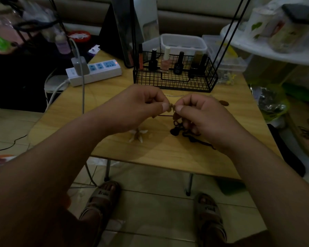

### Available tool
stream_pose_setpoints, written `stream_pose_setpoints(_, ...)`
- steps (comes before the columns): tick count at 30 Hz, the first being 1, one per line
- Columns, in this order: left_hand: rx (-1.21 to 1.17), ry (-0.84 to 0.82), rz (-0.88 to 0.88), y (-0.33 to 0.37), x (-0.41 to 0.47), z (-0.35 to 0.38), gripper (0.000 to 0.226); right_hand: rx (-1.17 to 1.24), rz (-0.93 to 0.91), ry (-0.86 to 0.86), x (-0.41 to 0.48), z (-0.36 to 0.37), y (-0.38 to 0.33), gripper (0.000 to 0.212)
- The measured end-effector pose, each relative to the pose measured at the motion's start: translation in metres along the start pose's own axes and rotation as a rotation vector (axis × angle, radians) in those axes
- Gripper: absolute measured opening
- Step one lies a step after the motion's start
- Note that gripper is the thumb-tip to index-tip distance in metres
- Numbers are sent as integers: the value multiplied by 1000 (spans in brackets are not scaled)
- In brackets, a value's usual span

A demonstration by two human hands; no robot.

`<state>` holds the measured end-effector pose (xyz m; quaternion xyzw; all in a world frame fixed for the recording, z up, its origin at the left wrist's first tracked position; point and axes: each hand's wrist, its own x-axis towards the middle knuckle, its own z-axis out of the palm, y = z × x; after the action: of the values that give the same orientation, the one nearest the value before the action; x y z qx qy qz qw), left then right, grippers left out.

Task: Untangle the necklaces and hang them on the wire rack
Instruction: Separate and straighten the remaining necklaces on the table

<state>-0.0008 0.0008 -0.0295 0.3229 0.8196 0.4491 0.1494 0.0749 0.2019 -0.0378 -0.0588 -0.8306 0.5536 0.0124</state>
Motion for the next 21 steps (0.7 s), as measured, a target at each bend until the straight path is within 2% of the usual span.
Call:
stream_pose_setpoints(6,-16,-30,-23,3,-2,-2,16,-89,-172,65,-5,-1,-1,10)
stream_pose_setpoints(11,6,-31,-21,2,-2,1,17,-169,-243,101,-5,4,0,5)
stream_pose_setpoints(21,-40,-30,-13,1,-2,1,21,-205,-224,74,-3,3,2,8)
